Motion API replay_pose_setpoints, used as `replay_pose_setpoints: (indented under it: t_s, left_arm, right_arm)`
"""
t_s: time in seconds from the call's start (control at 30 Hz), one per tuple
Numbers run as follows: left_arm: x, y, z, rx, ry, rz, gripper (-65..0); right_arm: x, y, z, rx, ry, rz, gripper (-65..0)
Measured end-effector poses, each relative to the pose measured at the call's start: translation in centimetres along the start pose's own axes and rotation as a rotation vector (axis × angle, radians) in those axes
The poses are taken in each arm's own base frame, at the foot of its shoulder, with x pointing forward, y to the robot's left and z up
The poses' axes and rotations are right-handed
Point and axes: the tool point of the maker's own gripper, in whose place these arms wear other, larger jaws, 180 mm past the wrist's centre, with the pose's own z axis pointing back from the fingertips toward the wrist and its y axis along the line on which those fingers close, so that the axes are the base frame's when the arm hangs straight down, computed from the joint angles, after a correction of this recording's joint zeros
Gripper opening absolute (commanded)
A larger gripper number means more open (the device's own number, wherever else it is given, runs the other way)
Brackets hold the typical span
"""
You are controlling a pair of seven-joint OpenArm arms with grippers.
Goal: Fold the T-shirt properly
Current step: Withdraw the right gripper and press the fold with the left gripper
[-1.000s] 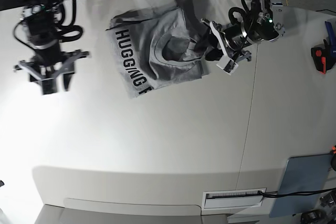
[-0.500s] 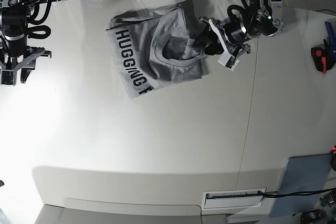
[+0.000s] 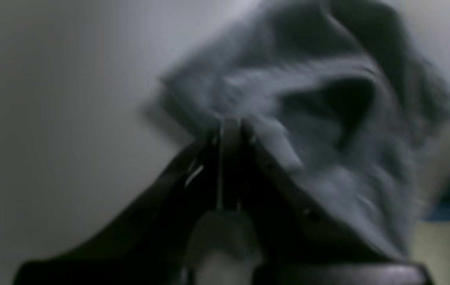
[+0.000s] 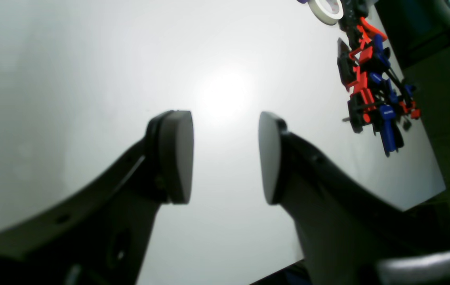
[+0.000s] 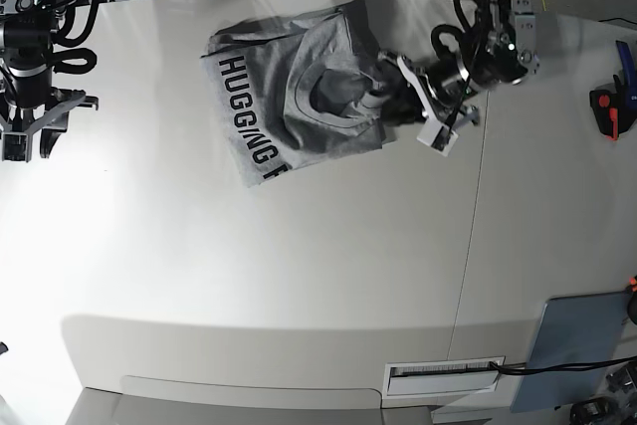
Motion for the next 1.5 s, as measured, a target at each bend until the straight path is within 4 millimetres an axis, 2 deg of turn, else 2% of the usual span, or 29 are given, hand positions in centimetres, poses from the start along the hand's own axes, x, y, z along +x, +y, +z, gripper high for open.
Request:
replay_pose_setpoints:
  t_s: [0.1,0.2,0.37,0.43,0.5,0.6,0.9,0.97,1.1,1.17,1.27,1.3,1.33,1.4,1.43,1.5]
  left_arm:
    - [1.0,1.9,0.0,0.101,-0.037,-0.015,-65.0]
    - [1.4,2.2,0.0,0.111,-0.044,-0.018,-64.3]
    - [-1.0,1.3,0.0,0.064,0.076,0.001,-44.5]
    - [-1.9,0.2,0.1,0.008,0.112,-0.006,-40.7]
    - [-2.9,-0.8,0.3,-0.037,0.134,0.017,-40.6]
    - [-4.0,-1.3,0.6,-0.048,0.155,0.038,-40.7]
    - [-4.8,-1.5,0.6,-0.050,0.152,0.059,-40.6]
    - [-5.2,-1.3,0.2,-0.048,0.138,0.083,-38.1]
    - [-5.9,-1.1,-0.4,-0.055,0.117,0.127,-27.9]
    - [-6.0,-1.8,-0.4,-0.100,0.114,0.104,-27.7]
    - [-5.6,-2.6,-0.4,-0.141,0.089,0.125,-29.9]
    - [-5.4,-2.5,-0.4,-0.141,0.087,0.124,-34.5]
    - [-5.3,-2.4,-0.5,-0.135,0.086,0.128,-41.8]
    - [-5.1,-2.3,-0.5,-0.133,0.083,0.124,-60.0]
    - [-5.2,-2.3,-0.5,-0.132,0.084,0.123,-65.0]
    - [-5.1,-2.5,-0.5,-0.148,0.081,0.105,-65.0]
  right_arm:
    - [0.0,0.2,0.0,0.009,-0.002,-0.005,-38.6]
    - [0.1,0.4,0.0,0.023,-0.006,-0.013,-38.6]
    - [0.1,0.5,0.0,0.025,-0.006,-0.015,-38.6]
    - [0.1,0.5,0.0,0.026,-0.006,-0.015,-38.6]
    - [0.1,0.5,0.0,0.025,-0.006,-0.015,-38.6]
    - [0.1,0.5,0.0,0.025,-0.006,-0.015,-38.6]
    - [0.1,0.5,0.0,0.026,-0.006,-0.015,-38.6]
    - [0.1,0.5,0.0,0.025,-0.006,-0.015,-38.6]
    - [0.1,0.5,0.0,0.025,-0.005,-0.015,-38.6]
    - [0.1,0.5,0.0,0.026,-0.005,-0.015,-38.6]
    - [0.1,0.5,0.0,0.026,-0.005,-0.015,-38.6]
    - [0.1,0.5,0.0,0.026,-0.004,-0.014,-38.6]
    - [0.0,0.5,0.0,0.026,-0.003,-0.014,-38.6]
    - [0.0,0.5,0.0,0.026,-0.003,-0.014,-38.6]
    - [0.0,0.5,0.0,0.026,-0.003,-0.014,-38.6]
    - [0.0,0.5,0.0,0.026,-0.003,-0.014,-38.6]
